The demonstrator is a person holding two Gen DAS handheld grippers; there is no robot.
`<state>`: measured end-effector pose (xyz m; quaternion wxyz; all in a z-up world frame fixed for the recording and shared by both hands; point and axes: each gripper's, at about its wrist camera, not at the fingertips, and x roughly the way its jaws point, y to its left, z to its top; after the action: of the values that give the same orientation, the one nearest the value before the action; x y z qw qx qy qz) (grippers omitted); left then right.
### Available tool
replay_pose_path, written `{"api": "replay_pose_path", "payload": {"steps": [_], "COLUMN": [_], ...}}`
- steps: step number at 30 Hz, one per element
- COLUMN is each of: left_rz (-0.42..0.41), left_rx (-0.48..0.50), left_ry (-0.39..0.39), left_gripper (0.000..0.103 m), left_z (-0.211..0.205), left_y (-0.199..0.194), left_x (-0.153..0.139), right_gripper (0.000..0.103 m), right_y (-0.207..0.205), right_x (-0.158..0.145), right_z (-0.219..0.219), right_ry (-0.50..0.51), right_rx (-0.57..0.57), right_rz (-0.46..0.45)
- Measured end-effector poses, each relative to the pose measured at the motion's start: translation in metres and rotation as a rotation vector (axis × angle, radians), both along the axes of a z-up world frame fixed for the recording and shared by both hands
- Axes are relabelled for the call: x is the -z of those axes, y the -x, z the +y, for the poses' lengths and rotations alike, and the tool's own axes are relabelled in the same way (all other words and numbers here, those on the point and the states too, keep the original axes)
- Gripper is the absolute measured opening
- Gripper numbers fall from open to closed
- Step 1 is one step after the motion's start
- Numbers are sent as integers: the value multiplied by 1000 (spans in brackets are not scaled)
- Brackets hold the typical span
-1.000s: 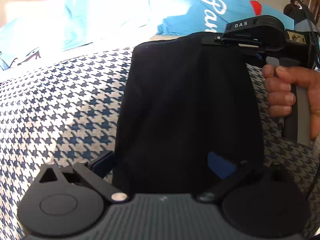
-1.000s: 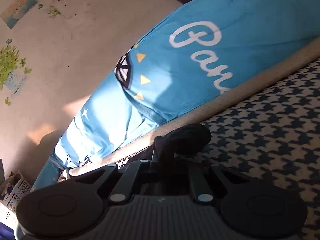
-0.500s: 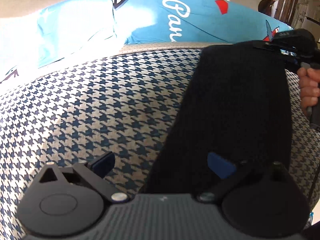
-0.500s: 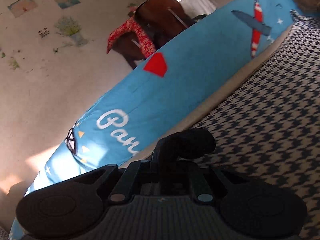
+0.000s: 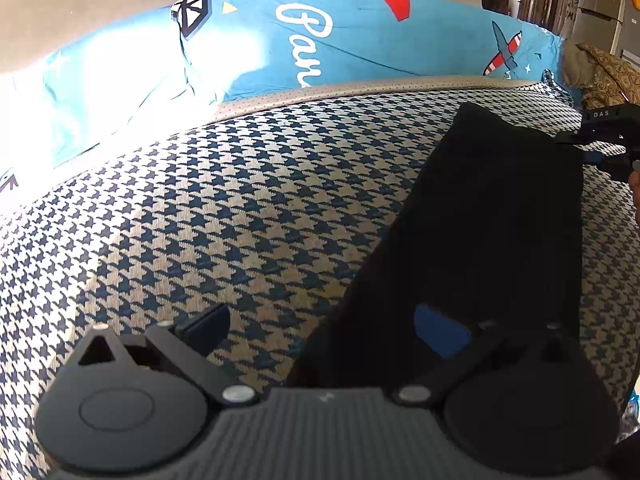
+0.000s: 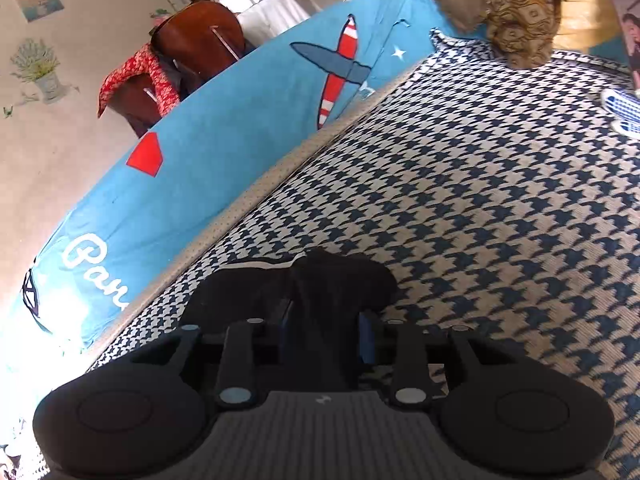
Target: Fold clothes
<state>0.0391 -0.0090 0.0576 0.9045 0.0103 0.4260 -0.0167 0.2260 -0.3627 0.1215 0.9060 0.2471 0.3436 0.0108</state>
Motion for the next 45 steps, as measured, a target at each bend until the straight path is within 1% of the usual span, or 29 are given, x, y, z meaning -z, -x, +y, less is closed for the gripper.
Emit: {"api": "replay_pose_path", "payload": {"steps": [2,6,10,14,19,21,23,26,32,37,45], "left_rz": [2,10,23,-3,-39,-46,-44,-33,-50,-44,-40], "left_rx": [-3,-3,16,27,32,20,-8,-54,-96,-116,-123], "left_ry": [-7,7,9,-23,-58,-46,-14,32,51,59,49], "left_gripper": [103,103,103,103,103,103,103,103,103,103,103], "left_z": [0,0,-3,-7,-9,-6,-2,4,9,11,6], "left_y": [0,5,10,22,39,47,54,64,81,92,110], "left_x": [1,4,7,6,3,2,2,4,3,7,12], "right_gripper": [37,40,40,43,44,46,50,51,51,51,51], "right_y": [6,24,46,69,97,109,123,143,181,209,237], "right_x": [-3,-12,-20,-23,-20,-17,-14,-7,10,20,19], "right_z": [-1,4,15,32,55,63,72,84,103,115,128], "right_ry": [-5,-2,-4,9,18,17,21,37,17,40,93], "right_rx": [-1,-19,-72,-140,-227,-254,-279,-309,-380,-428,-502], "right_rz": [2,7,7,21,26,26,24,26,22,12,-18]}}
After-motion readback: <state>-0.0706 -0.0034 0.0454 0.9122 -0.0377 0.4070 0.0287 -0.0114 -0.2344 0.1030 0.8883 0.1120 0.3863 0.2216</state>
